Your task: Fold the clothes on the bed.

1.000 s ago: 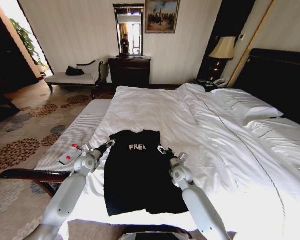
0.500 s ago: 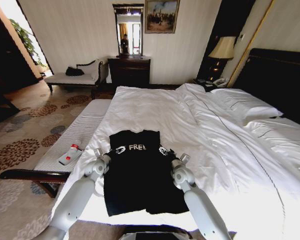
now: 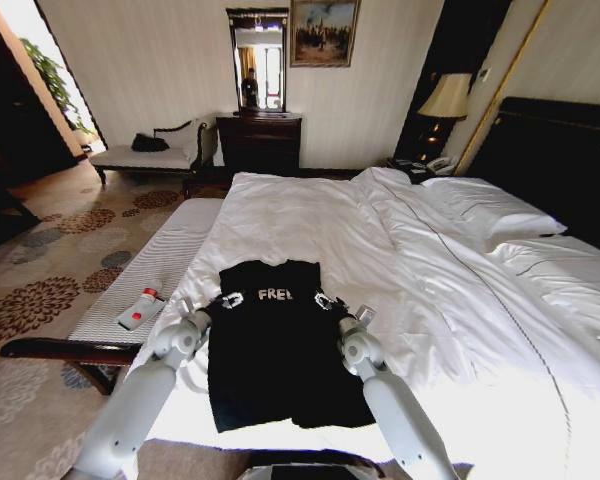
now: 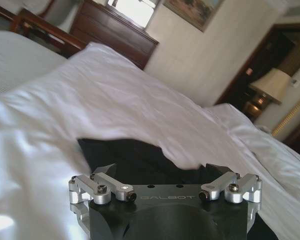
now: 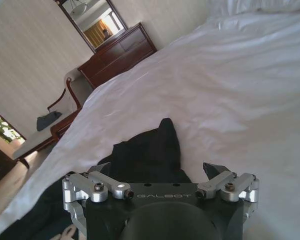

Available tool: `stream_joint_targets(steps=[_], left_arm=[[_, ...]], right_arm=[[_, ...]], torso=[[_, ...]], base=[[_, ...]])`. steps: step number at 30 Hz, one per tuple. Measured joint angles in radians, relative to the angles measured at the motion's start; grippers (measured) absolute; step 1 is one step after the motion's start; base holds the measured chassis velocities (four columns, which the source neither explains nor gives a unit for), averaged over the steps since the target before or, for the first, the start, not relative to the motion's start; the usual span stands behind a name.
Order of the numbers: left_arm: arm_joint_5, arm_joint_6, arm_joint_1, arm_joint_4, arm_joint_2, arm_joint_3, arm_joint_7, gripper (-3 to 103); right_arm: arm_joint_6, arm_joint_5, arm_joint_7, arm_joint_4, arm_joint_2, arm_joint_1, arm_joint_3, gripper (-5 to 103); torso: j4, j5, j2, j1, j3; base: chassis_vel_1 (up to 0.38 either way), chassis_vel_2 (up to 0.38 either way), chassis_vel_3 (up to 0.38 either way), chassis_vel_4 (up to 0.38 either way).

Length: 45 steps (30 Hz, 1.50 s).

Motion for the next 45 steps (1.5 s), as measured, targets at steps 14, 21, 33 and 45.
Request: stream_joint_targets(steps=[14,21,33,45], left_arm=[[0.164,0.037,0.106,-0.039,0.004,-0.138,-0.048,100],[0.113,0.042,0.176,-0.162,0.016,-0.24,-0.06,100],[0.03,0.053,0.24,-0.308,0.045,-0.343,-0.071,100],[-0.009,0.055,0.278,-0.342,0.074,-0.402,-0.065,100]], right_arm=[[-0.185,0.162,-0.262,-0.438,-0.043,0.394,-0.082,100],[-0.11,0.019,-0.367,-0.697,0.016,0.534,-0.15,100],[0.07,-0.157,-0.396,-0.868,0.068,0.586,-0.144,100],[0.04,-0.121,-0.384,-1.02,0.127,0.687,-0.105,100]], torso=[[0.0,0.0003,0.0,0.0,0.0],[0.0006,0.0001,0.0,0.0,0.0],[0.0001,0.0002,0.0,0.0,0.0],[0.0001,0.0002,0.0,0.0,0.0]], base=[[0.0,0.0,0.0,0.0],[0.0,0.0,0.0,0.0],[0.0,0.0,0.0,0.0],[0.0,0.0,0.0,0.0]])
